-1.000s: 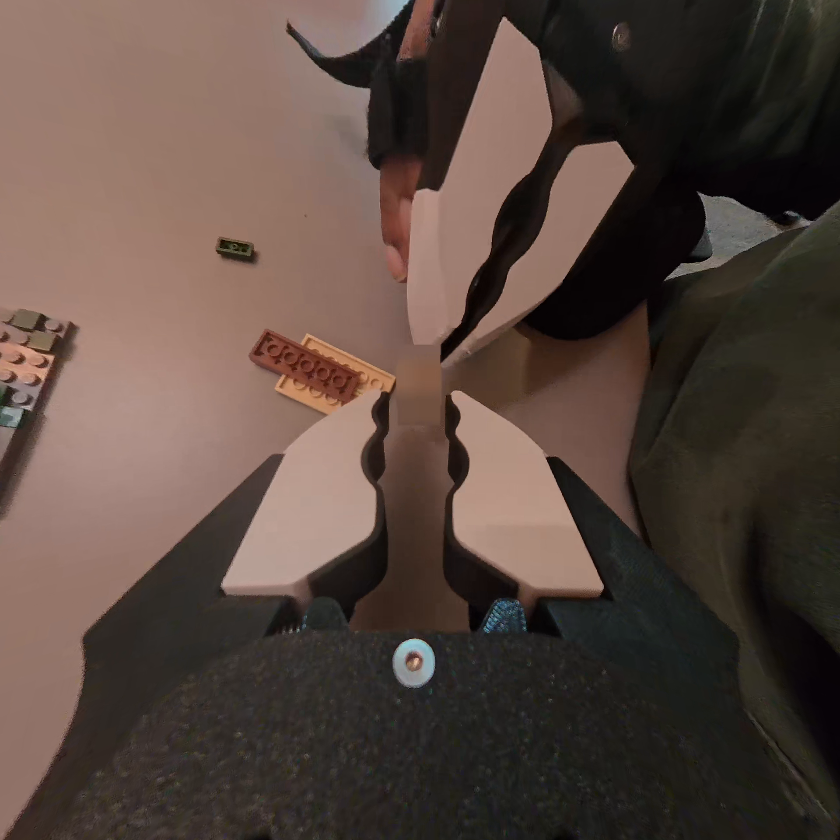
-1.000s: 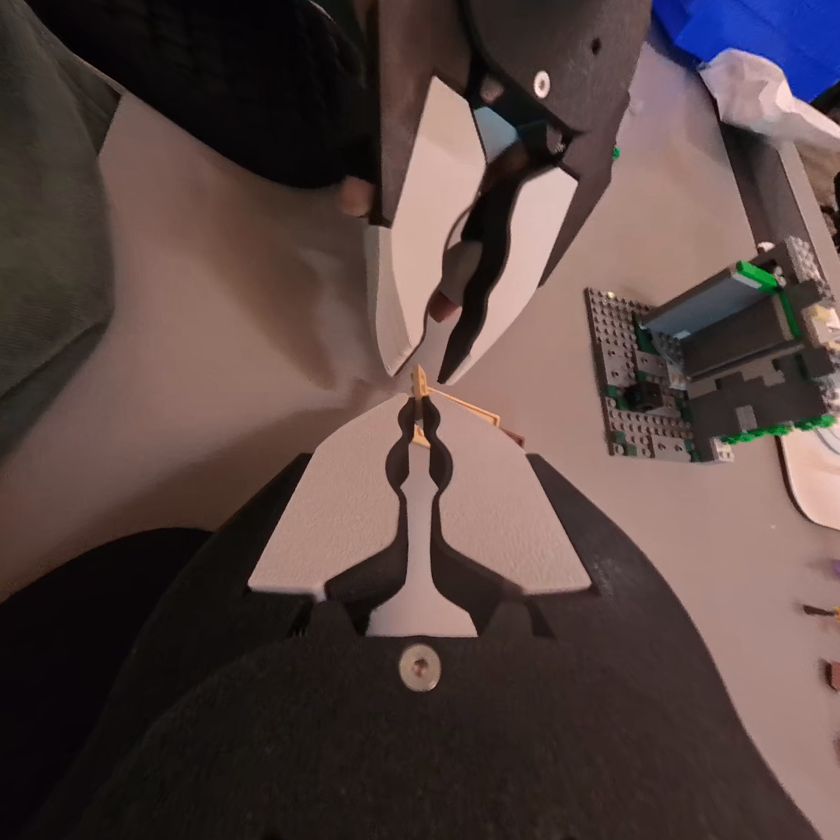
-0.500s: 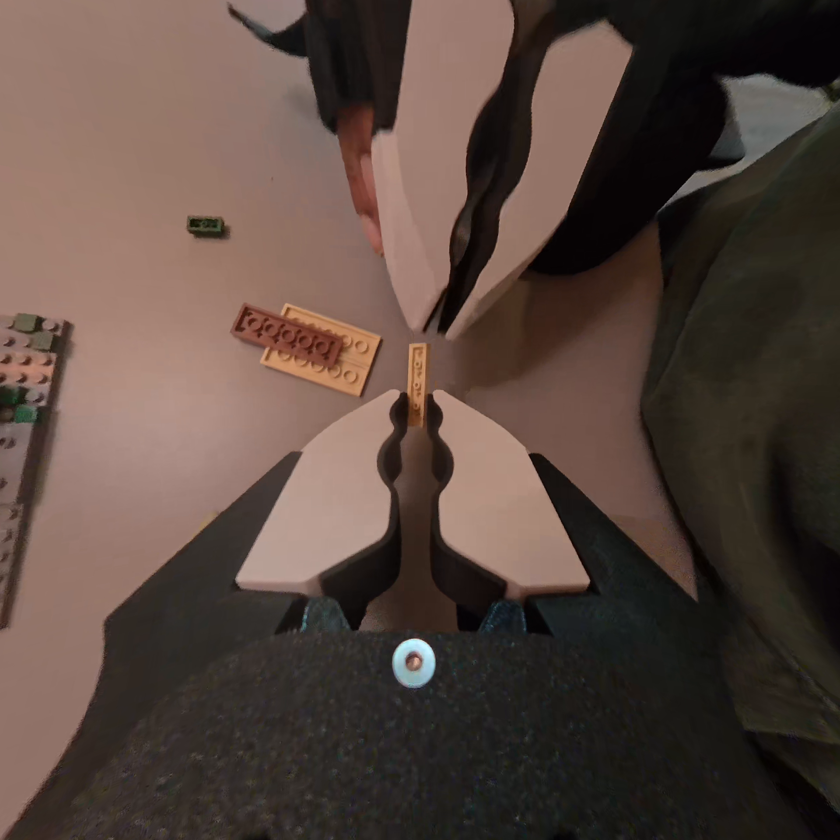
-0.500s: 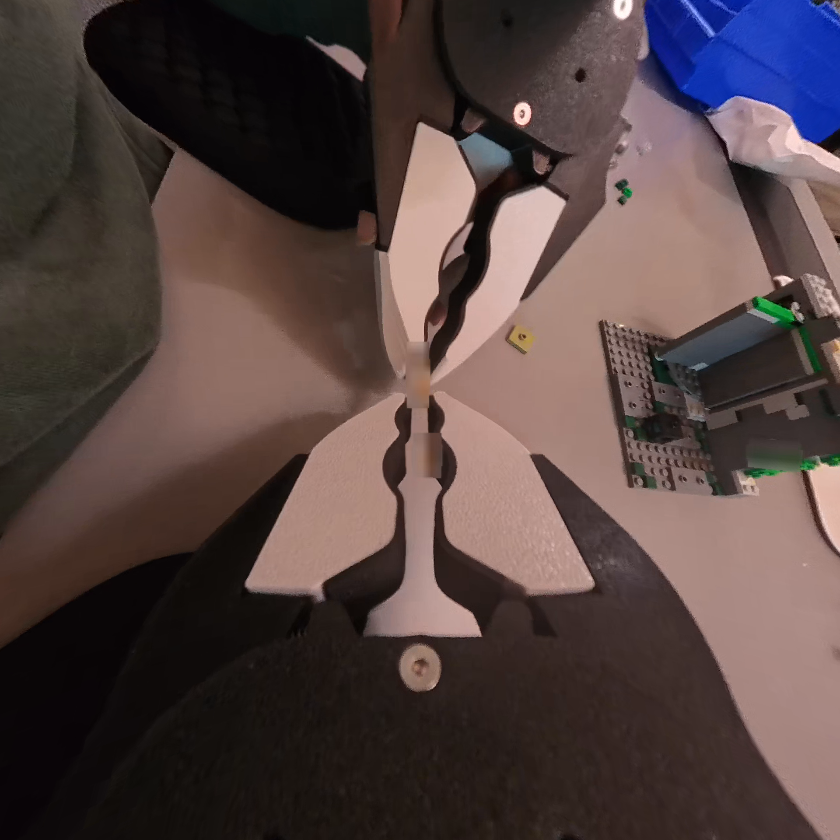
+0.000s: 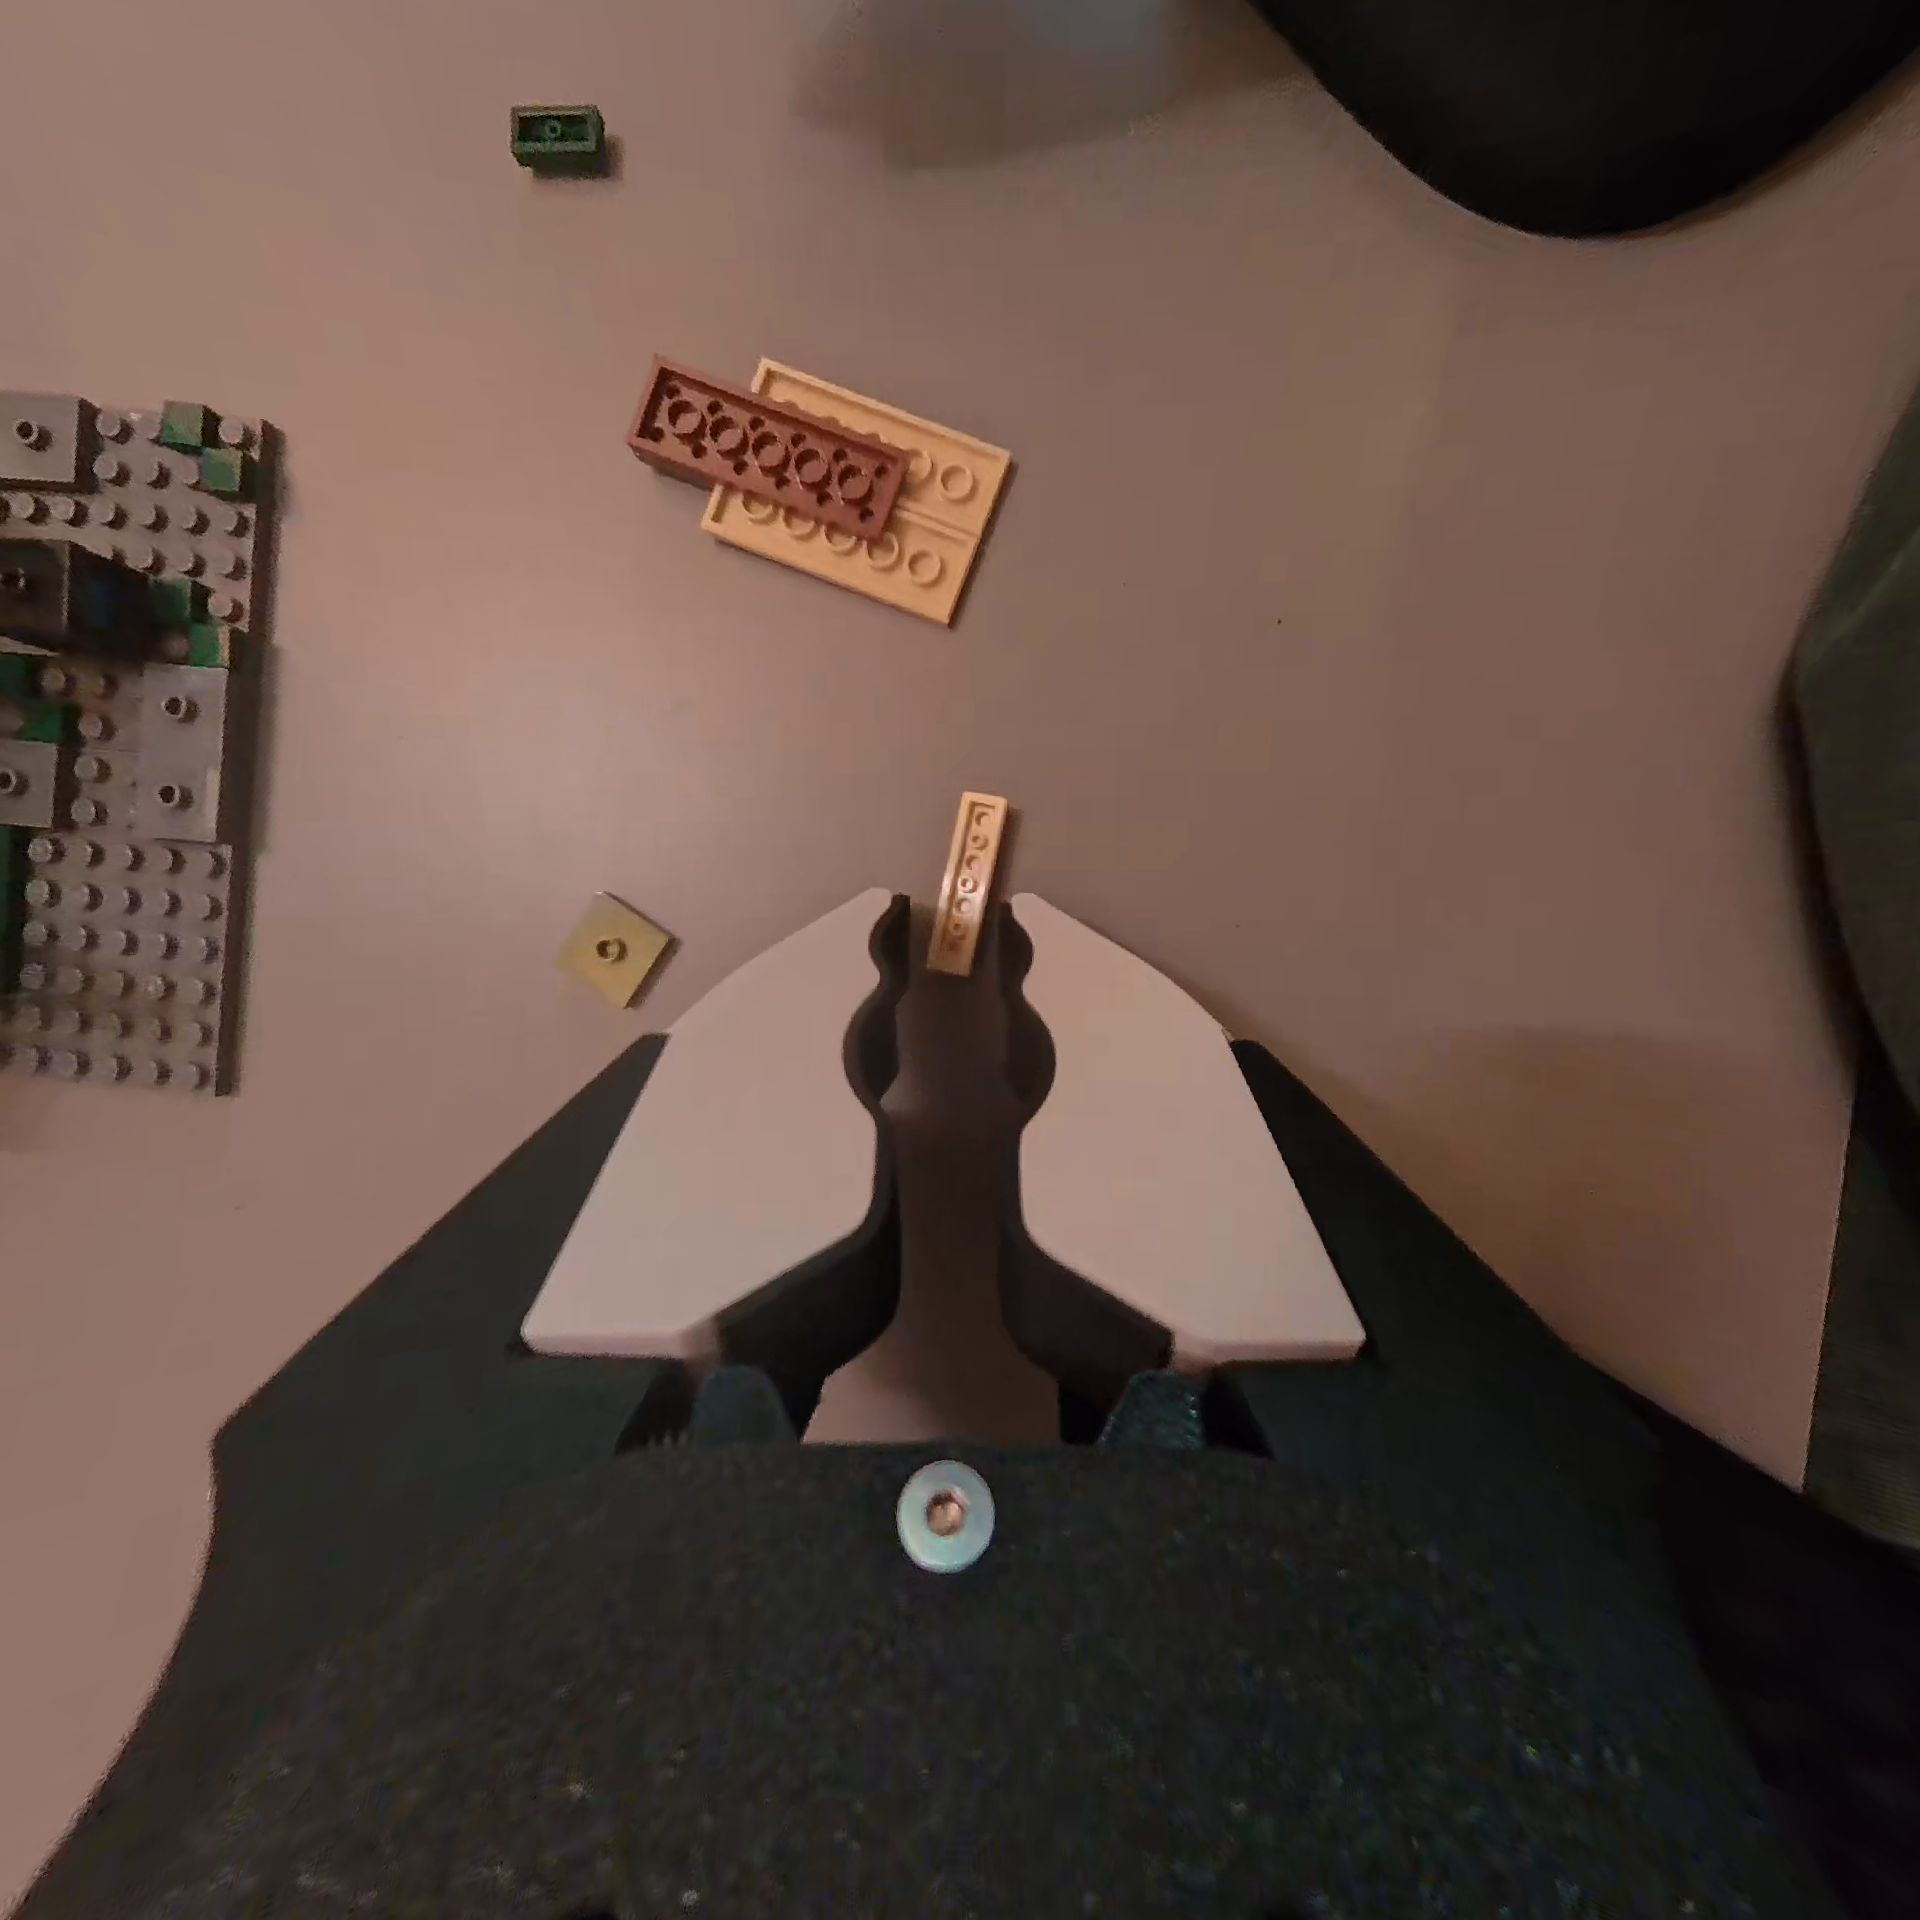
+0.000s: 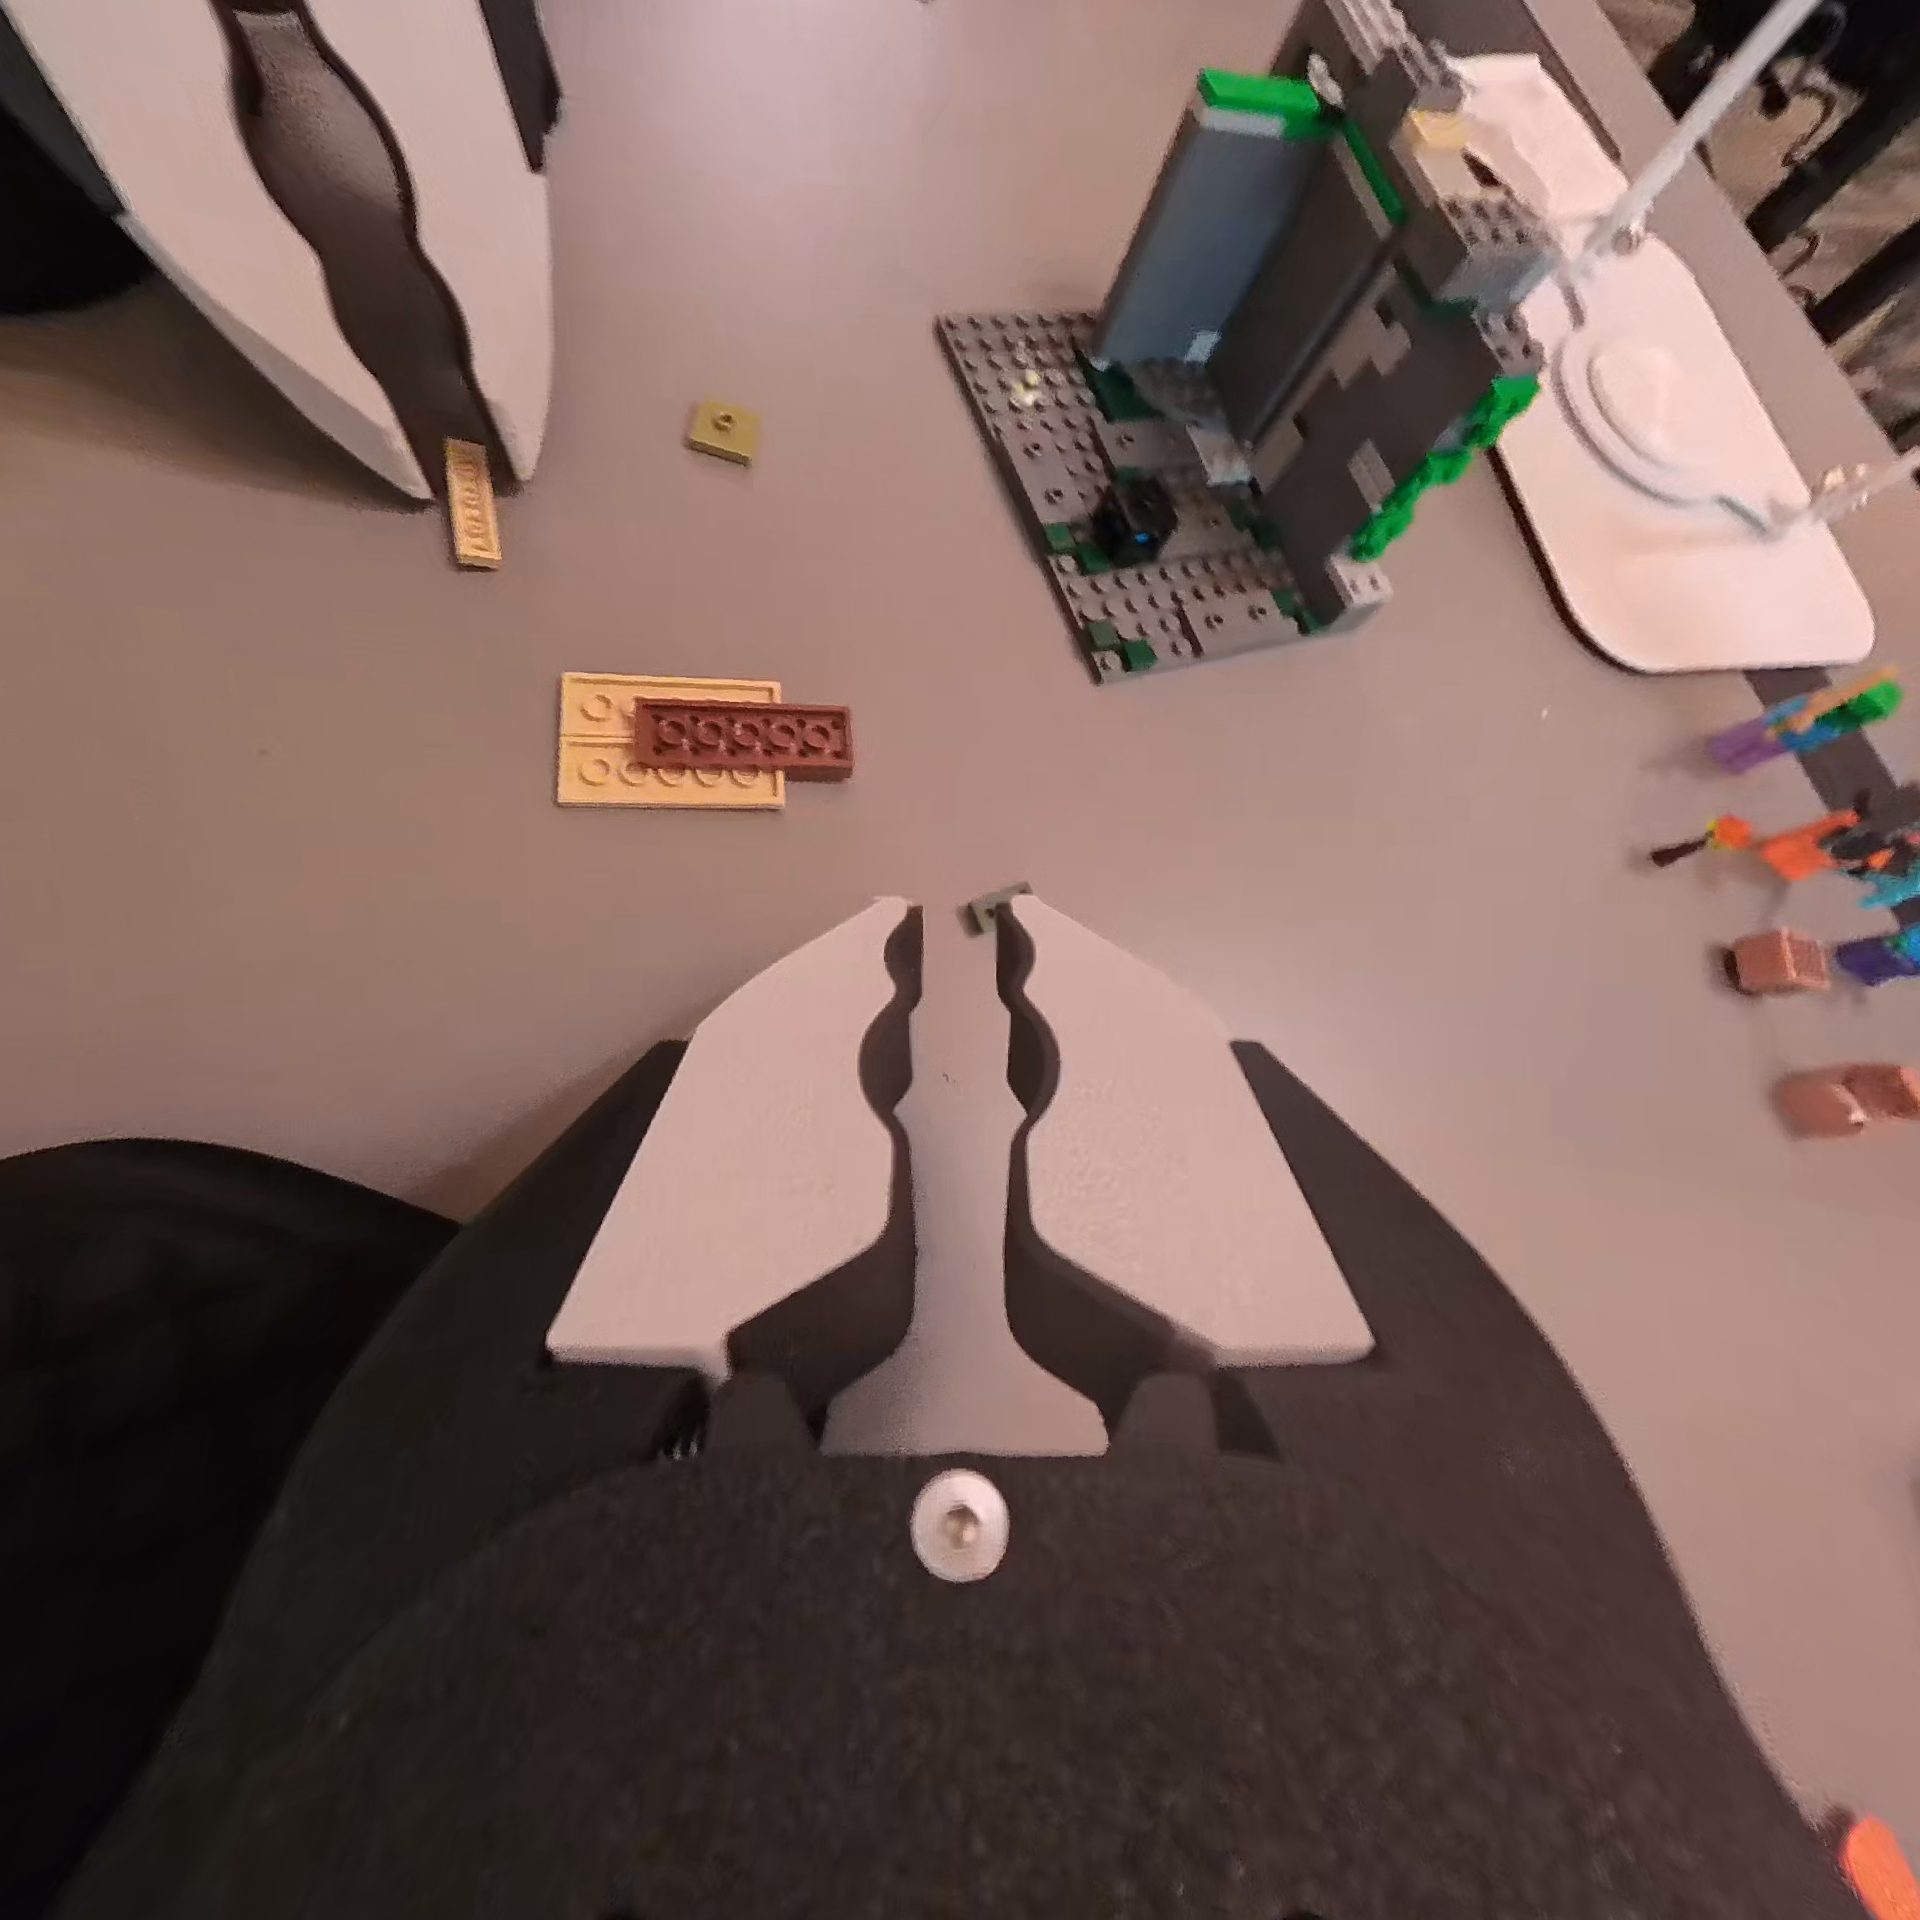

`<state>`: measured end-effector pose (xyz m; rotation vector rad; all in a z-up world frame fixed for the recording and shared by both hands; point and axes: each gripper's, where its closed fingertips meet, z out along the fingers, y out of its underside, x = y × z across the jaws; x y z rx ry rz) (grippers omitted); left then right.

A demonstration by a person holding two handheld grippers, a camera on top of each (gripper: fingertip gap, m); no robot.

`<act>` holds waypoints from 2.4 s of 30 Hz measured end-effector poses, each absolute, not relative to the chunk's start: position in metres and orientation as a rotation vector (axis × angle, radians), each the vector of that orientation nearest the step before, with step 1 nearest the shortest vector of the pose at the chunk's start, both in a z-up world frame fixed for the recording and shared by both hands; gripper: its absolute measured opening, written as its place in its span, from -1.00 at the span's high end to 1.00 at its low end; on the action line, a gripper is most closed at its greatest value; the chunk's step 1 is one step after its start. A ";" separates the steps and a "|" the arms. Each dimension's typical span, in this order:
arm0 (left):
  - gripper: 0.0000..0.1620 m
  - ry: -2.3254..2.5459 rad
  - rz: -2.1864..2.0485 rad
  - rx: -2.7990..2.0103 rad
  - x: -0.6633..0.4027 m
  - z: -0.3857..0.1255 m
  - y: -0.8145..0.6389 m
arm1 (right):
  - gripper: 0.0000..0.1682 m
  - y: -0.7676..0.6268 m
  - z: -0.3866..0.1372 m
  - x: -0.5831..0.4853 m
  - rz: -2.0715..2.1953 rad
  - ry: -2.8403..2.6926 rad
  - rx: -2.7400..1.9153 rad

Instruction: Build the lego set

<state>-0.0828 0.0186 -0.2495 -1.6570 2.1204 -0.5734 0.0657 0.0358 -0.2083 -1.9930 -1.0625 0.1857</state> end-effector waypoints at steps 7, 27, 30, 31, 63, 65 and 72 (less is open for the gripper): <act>0.74 2.023 -0.698 -1.667 -0.083 -0.229 0.022 | 0.77 0.041 -0.226 0.072 0.209 -0.969 -2.130; 0.80 1.851 -0.826 -1.622 -0.071 -0.216 0.034 | 0.80 0.057 -0.245 0.051 0.274 -1.251 -2.172; 0.80 1.865 -0.850 -1.613 -0.068 -0.215 0.032 | 0.80 0.037 -0.230 0.023 0.358 -1.413 -1.972; 0.80 1.875 -0.854 -1.609 -0.067 -0.216 0.032 | 0.80 0.029 -0.225 0.014 0.388 -1.460 -1.916; 0.81 1.993 -0.896 -1.584 -0.037 -0.234 0.014 | 0.77 0.010 -0.246 -0.018 0.535 -2.365 -1.496; 0.81 1.995 -0.897 -1.585 -0.037 -0.234 0.013 | 0.77 0.010 -0.246 -0.018 0.540 -2.360 -1.495; 0.81 1.999 -0.898 -1.585 -0.035 -0.235 0.011 | 0.76 0.011 -0.239 -0.018 0.575 -2.279 -1.514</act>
